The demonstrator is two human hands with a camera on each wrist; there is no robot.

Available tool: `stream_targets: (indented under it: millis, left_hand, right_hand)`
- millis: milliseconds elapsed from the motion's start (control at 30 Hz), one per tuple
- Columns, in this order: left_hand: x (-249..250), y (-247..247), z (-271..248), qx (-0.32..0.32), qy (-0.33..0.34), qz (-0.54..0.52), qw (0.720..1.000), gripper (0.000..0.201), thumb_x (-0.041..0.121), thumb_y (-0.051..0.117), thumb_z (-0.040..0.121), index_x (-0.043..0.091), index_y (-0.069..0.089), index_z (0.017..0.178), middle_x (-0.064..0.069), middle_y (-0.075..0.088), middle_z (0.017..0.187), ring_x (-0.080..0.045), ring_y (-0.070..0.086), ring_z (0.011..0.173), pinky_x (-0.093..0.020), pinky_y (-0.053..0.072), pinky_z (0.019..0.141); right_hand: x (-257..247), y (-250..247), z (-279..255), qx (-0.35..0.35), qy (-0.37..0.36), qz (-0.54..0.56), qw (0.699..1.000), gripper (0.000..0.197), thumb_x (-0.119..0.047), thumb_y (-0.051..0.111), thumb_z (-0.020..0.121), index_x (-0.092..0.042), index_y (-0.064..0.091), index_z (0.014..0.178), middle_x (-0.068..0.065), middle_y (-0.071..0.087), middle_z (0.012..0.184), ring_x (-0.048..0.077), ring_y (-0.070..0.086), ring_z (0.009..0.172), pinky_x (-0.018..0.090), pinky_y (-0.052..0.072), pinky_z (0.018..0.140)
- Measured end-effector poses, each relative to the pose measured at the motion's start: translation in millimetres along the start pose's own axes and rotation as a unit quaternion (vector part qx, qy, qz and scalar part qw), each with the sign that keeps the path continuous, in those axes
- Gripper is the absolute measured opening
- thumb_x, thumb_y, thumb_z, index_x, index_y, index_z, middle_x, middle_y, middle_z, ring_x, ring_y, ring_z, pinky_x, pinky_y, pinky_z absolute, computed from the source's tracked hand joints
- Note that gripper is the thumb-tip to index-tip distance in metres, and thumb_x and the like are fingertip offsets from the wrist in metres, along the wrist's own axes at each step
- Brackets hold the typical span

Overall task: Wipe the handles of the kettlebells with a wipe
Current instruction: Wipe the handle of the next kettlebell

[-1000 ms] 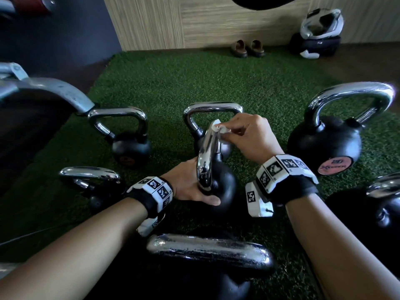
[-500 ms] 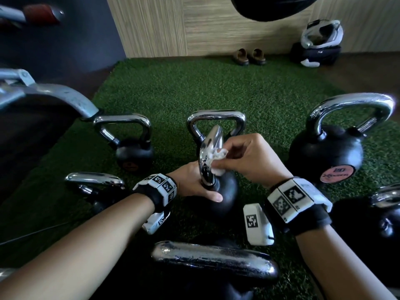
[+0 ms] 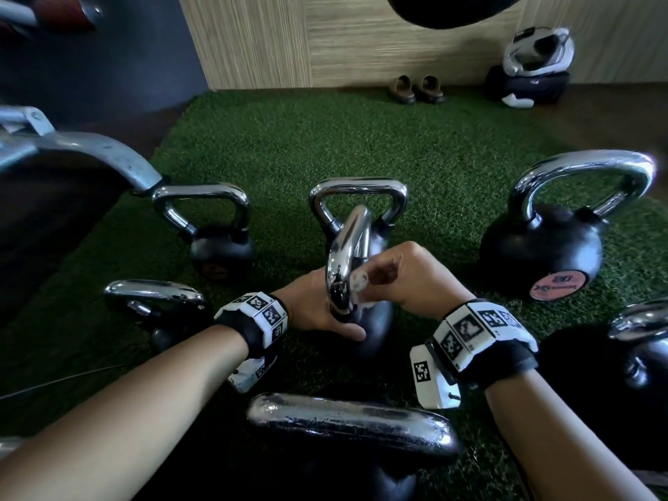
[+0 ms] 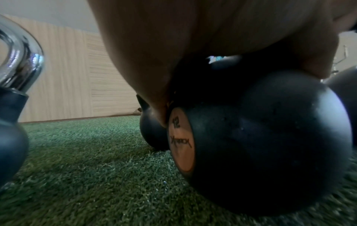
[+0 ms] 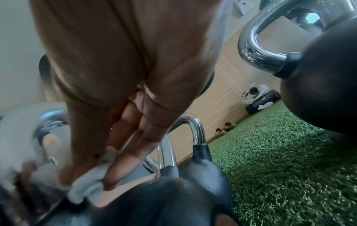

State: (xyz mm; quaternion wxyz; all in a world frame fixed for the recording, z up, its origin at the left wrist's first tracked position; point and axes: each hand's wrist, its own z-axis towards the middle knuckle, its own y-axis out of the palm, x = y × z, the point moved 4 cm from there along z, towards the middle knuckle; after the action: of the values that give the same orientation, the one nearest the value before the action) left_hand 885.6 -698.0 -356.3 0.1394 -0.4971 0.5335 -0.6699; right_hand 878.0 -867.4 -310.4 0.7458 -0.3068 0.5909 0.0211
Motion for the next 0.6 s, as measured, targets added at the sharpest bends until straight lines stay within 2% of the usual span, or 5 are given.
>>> stream_targets:
  millis: [200,333,400,500,600]
  left_hand:
    - [6,4,-8,0.007,0.066,-0.016,0.998,0.037,0.036,0.094,0.072,0.029,0.062,0.088,0.034,0.053,0.071,0.006,0.042,0.076,0.005,0.028,0.083]
    - [5,5,-14,-0.010,0.082,-0.035,0.996,0.047,0.033,0.095,0.071,0.038,0.056,0.096,0.019,0.056,0.070,-0.013,0.052,0.077,-0.009,0.038,0.083]
    - [5,2,-18,0.012,0.070,-0.056,0.996,0.039,0.025,0.098,0.066,0.038,0.066,0.083,0.021,0.048,0.070,0.004,0.056,0.077,0.004,0.033,0.079]
    - [7,5,-20,0.016,0.098,-0.042,0.994,0.053,0.022,0.098,0.066,0.040,0.059,0.098,0.031,0.048,0.082,0.033,0.047,0.097,0.011,0.026,0.082]
    - [0,5,-16,0.008,0.091,-0.051,0.995,0.052,0.026,0.098,0.067,0.052,0.061,0.092,0.027,0.049,0.084,0.032,0.046,0.096,0.006,0.031,0.083]
  right_hand:
    - [-6,15,16,-0.069,0.017,-0.097,0.993,0.040,0.002,0.080,0.079,-0.032,0.067,0.063,-0.024,0.066,0.056,-0.011,0.060,0.056,0.007,0.043,0.059]
    - [-5,22,13,-0.096,0.005,-0.042,0.995,0.014,0.005,0.079,0.081,-0.007,0.081,0.089,0.003,0.080,0.087,0.010,0.074,0.080,0.023,0.059,0.077]
    - [-1,23,9,-0.091,-0.001,0.013,0.996,0.016,0.008,0.079,0.079,0.003,0.079,0.094,0.016,0.079,0.094,0.022,0.074,0.086,0.039,0.061,0.088]
    - [3,27,9,-0.106,0.002,0.044,0.993,0.015,0.007,0.078,0.082,0.004,0.078,0.096,0.019,0.078,0.096,0.028,0.074,0.088,0.050,0.059,0.092]
    - [1,27,9,-0.121,-0.011,0.047,0.991,0.015,0.007,0.077,0.083,0.003,0.078,0.098,0.018,0.079,0.097,0.027,0.074,0.091,0.045,0.059,0.091]
